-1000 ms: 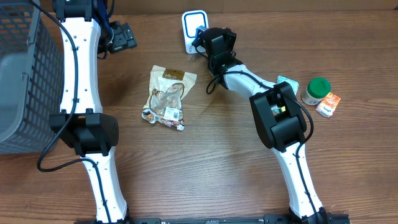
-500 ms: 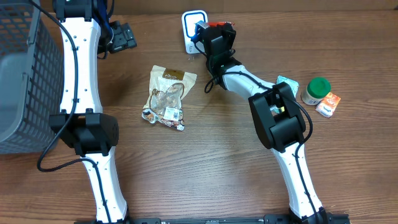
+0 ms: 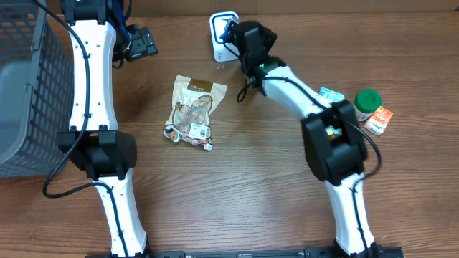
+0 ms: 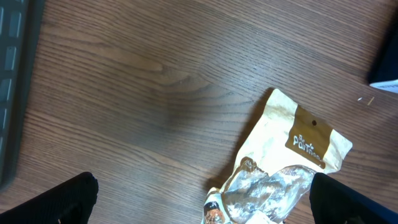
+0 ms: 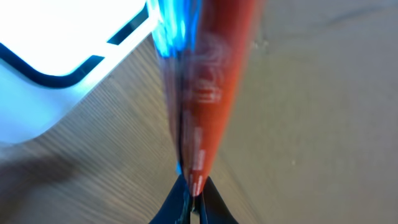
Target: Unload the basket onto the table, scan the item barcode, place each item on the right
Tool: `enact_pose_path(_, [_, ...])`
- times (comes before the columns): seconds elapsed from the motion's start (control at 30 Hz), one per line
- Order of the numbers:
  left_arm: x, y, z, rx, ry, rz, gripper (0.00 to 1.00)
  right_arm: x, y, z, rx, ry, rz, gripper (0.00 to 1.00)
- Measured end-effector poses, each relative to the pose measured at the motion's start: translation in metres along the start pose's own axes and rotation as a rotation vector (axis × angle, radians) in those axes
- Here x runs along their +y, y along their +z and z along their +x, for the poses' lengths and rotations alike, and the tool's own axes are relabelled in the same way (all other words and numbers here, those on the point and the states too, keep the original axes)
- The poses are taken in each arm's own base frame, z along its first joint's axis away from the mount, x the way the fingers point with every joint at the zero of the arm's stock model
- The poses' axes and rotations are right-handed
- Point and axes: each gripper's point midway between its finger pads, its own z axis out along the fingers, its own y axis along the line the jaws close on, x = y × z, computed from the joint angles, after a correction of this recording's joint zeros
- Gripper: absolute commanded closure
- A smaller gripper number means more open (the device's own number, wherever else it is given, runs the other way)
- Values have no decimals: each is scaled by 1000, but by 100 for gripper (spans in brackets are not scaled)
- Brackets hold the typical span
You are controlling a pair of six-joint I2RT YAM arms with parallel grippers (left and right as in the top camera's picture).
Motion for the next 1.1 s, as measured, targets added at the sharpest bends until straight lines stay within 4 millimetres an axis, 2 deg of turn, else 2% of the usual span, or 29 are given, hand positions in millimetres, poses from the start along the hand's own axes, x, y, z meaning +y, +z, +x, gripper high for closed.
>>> enact_pose_path(0.1, [0, 0, 0, 0, 0, 0, 0, -17, -34, 0, 2, 51, -79, 95])
enact_pose_path(0.2, [0, 0, 0, 0, 0, 0, 0, -27, -72, 9, 27, 91, -176, 95])
enact_pose_path(0.3, [0, 0, 0, 0, 0, 0, 0, -24, -108, 32, 85, 120, -324, 92])
enact_pose_path(0.4, [0, 0, 0, 0, 0, 0, 0, -11, -134, 64, 181, 157, -479, 90])
enact_pose_path(0.5, [0, 0, 0, 1, 0, 0, 0, 4, -153, 110, 349, 223, -624, 91])
enact_pose_path(0.67, [0, 0, 0, 0, 0, 0, 0, 4, -171, 168, 571, 346, -714, 94])
enact_pose_path(0.77, [0, 0, 0, 0, 0, 0, 0, -1, -175, 188, 643, 431, -739, 92])
enact_pose_path(0.83, [0, 0, 0, 0, 0, 0, 0, -5, -171, 192, 644, 501, -746, 83])
enact_pose_path(0.9, [0, 0, 0, 0, 0, 0, 0, -10, -159, 184, 585, 566, -745, 77])
enact_pose_path(0.93, [0, 0, 0, 0, 0, 0, 0, -12, -154, 177, 547, 594, -746, 72])
enact_pose_path(1.0, [0, 0, 0, 0, 0, 0, 0, -16, -144, 160, 459, 638, -759, 75])
enact_pose_path(1.1, [0, 0, 0, 0, 0, 0, 0, -16, -139, 135, 352, 693, -802, 67])
